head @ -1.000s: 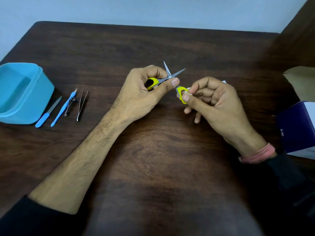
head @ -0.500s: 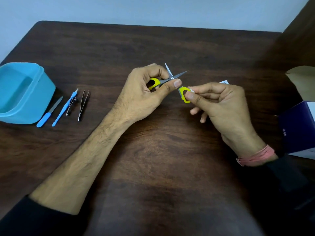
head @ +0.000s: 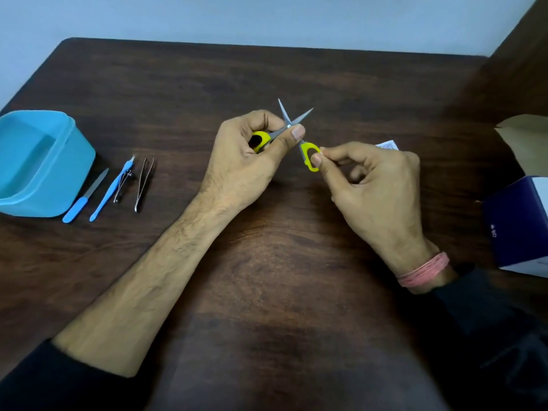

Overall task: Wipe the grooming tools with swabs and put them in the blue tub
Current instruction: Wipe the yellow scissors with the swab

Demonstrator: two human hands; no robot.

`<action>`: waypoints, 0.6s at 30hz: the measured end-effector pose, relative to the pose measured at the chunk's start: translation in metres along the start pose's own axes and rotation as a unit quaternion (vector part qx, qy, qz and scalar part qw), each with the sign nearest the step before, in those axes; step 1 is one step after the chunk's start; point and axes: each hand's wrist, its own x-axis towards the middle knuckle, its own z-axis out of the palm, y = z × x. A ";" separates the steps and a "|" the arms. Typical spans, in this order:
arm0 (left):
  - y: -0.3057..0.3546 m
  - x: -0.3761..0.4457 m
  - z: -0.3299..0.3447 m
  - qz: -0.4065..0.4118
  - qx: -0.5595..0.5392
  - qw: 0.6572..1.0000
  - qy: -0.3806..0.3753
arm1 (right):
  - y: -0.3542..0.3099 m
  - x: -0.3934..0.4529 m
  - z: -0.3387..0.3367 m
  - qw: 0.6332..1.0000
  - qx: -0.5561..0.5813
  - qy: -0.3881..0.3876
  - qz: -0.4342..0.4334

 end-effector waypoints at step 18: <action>0.005 -0.005 0.008 0.036 0.007 0.999 0.018 | 0.005 -0.001 0.002 0.999 0.017 0.050 -0.002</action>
